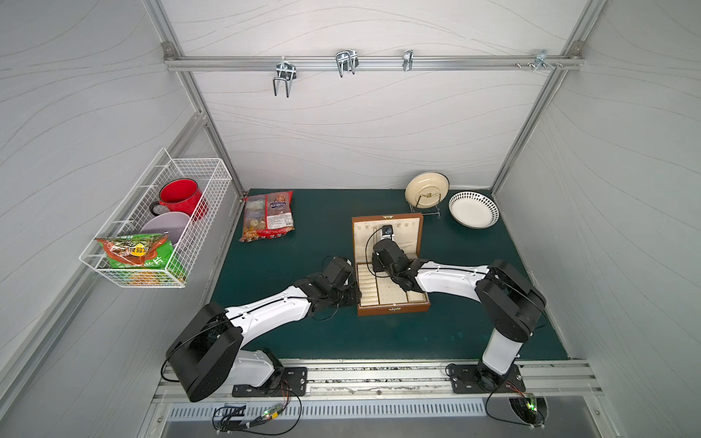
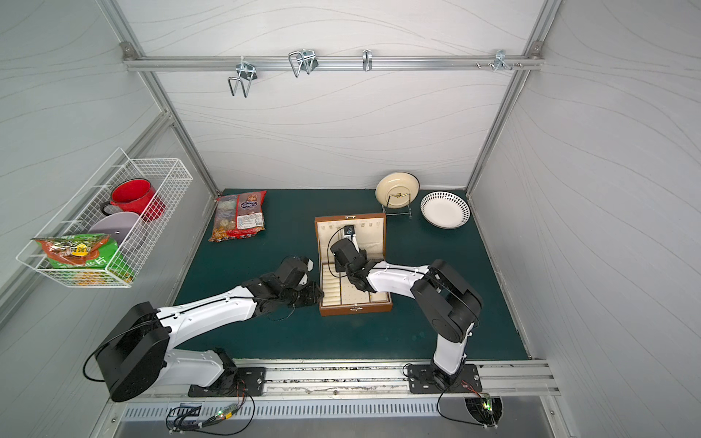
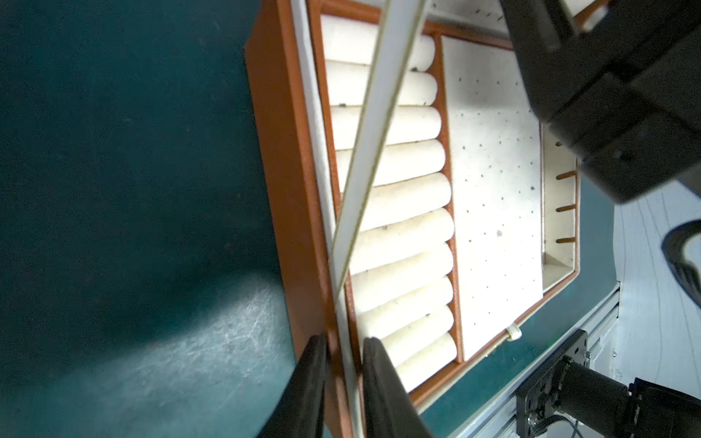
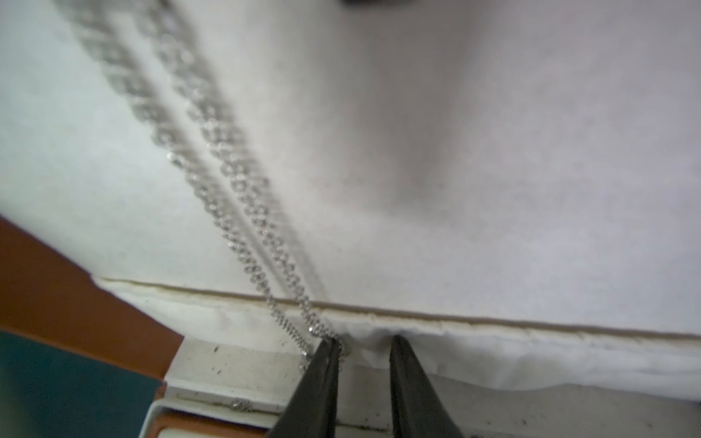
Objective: Put jewelry chain into jewelry box
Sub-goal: Adjust the necklace in the storage slot.
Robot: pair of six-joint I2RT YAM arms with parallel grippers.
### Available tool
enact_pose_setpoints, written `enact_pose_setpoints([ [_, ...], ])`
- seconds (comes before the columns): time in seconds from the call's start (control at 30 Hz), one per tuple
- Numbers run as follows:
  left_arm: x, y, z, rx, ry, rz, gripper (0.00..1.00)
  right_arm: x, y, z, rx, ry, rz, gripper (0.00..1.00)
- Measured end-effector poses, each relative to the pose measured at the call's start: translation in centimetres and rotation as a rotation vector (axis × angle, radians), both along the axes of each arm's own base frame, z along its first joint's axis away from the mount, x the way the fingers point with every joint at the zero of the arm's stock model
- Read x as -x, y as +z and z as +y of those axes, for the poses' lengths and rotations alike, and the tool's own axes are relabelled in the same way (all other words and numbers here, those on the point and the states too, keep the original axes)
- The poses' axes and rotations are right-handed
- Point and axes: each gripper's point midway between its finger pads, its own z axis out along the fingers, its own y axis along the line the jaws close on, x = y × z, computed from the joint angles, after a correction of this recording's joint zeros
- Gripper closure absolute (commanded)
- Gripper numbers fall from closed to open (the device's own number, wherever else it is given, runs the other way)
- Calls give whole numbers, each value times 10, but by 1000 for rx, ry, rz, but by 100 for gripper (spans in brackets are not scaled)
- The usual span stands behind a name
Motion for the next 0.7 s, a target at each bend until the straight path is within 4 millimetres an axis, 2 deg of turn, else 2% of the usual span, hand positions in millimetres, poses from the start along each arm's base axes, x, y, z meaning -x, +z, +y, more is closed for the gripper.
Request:
enact_pose_setpoints([
  [0.07,0,0,0,2,0,-2,78,0,0,1,-5,-16,-5,73],
  [0.17,0,0,-1,6,-2,-3,78,-1,-1,4,-10,-28,-11,87],
  [0.3,0,-1,-1,9,-4,-3,78,-1,-1,6,-20,-36,-14,100],
  [0.53,1,-1,-1,11,-4,-4,78,0,3,6,-29,-32,-19,100],
  [0.7,1,-1,-1,12,-4,-5,78,1,27,8,-63,-11,-52,100],
])
